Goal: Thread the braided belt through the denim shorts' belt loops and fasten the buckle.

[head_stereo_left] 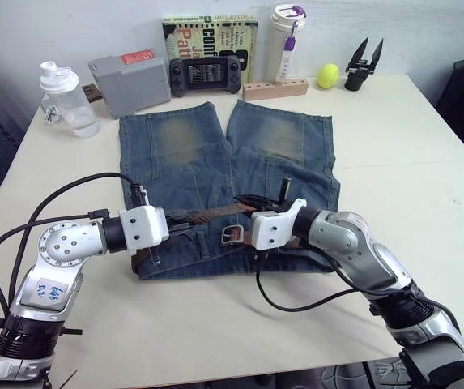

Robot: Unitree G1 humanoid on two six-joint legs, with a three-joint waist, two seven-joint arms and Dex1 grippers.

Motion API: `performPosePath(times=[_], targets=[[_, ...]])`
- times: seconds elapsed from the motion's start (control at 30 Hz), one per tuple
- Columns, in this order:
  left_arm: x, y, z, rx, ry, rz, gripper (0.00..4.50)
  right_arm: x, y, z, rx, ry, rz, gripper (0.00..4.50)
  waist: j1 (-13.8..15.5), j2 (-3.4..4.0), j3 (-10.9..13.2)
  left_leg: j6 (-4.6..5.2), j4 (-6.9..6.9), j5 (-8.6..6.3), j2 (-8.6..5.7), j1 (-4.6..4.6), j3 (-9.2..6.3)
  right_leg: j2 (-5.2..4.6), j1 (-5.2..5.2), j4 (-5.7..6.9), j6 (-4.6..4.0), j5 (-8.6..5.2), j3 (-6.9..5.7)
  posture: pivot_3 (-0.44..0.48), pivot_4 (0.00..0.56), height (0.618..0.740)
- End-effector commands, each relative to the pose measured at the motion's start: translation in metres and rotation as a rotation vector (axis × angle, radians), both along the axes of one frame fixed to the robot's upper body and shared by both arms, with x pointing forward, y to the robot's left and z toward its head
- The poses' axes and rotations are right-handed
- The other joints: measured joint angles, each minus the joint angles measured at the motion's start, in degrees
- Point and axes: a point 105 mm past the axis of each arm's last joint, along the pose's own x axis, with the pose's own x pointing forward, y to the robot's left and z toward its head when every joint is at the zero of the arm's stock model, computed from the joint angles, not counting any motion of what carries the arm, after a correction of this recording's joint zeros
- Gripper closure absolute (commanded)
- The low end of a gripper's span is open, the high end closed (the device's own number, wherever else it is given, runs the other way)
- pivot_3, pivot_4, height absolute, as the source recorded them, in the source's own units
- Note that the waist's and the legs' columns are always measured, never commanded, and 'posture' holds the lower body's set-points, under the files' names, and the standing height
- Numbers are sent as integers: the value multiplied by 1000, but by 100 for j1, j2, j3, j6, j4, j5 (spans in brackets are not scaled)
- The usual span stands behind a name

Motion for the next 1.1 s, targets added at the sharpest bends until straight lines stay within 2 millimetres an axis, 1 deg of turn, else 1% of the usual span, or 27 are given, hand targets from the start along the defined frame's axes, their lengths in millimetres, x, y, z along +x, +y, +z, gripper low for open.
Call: performPosePath(times=[0.03,0.07,0.1,0.13,0.23,0.27,0.33,0.37,0.43,0.53,0.6,0.73,0.83,0.9,0.97,1.07,1.1], targets=[[1,10,12,-107,33,51,3468,-7,4,14,33,-51,21,4500,-2,0,0,0,0,0,0,0,0,0,0,0,0,0,0,0,150,726],[-2,12,17,-150,73,45,3164,-5,6,14,41,-49,15,4500,-2,0,0,0,0,0,1,0,-7,0,0,0,0,0,1,0,150,726],[-4,14,20,-177,104,45,2735,-4,7,14,48,-46,8,4500,-3,0,0,0,0,0,1,0,-10,0,0,0,0,0,1,0,150,726],[-5,20,26,-208,138,62,2295,-1,8,14,58,-43,-10,4500,-4,0,0,0,0,0,2,0,-12,2,0,0,0,0,1,0,150,726],[-18,39,42,-307,269,95,1022,5,11,12,72,-28,-55,4500,-26,-1,6,-1,0,0,11,0,-25,8,-3,1,-4,-2,3,0,150,726],[-20,44,46,-325,291,106,1022,6,12,12,75,-26,-62,4500,-30,2,9,-1,-1,-1,12,1,-29,8,-4,1,-5,-3,5,0,150,726],[-25,61,53,-379,331,155,1022,5,17,10,93,-8,-70,4500,-40,8,12,-2,-4,-1,11,5,-36,8,-4,0,-5,-3,11,0,150,726],[-27,70,58,-434,368,177,1022,5,18,10,100,0,-75,4500,-51,8,12,-2,-5,-1,11,5,-35,8,-4,0,-5,-3,13,0,150,726],[-29,89,70,-543,385,226,1022,6,22,8,106,14,-84,4500,-50,12,14,-2,-4,-1,11,6,-35,9,-4,0,-5,-3,15,0,150,726],[-33,107,77,-640,405,271,1022,4,26,6,106,24,-81,4500,-35,12,15,-3,-1,-1,8,6,-38,9,-2,0,-5,-3,18,0,150,726],[-34,113,78,-664,401,298,1022,2,29,4,103,34,-72,4500,-40,12,15,-4,-3,-2,6,8,-36,10,-2,0,-5,-3,22,0,150,726],[-40,96,68,-639,436,261,1022,2,30,-1,86,51,-79,4500,-62,12,15,-8,-4,-4,7,10,-35,16,-2,0,-5,-4,26,0,150,726],[-40,80,57,-555,434,246,1022,5,28,-1,73,47,-94,4500,-80,12,15,-11,-4,-5,8,9,-32,20,-2,-1,-6,-4,30,0,150,726],[-37,58,53,-454,387,216,1022,6,27,0,68,41,-100,4500,-87,12,15,-12,-3,-6,8,9,-28,24,-2,-1,-6,-4,35,0,150,726],[-29,37,51,-340,301,187,1022,6,26,2,64,33,-97,4500,-83,12,15,-14,-3,-6,8,8,-25,35,0,-6,-6,-4,60,0,150,726],[-21,12,57,-278,192,115,1022,4,28,3,62,32,-87,4500,-111,12,14,-21,-3,-3,6,6,-12,58,3,-12,-6,-4,100,0,150,726],[-19,6,54,-237,159,97,1022,4,29,3,62,33,-84,4500,-134,12,15,-23,-4,-2,7,6,-11,60,2,-12,-6,-4,100,0,150,726]])
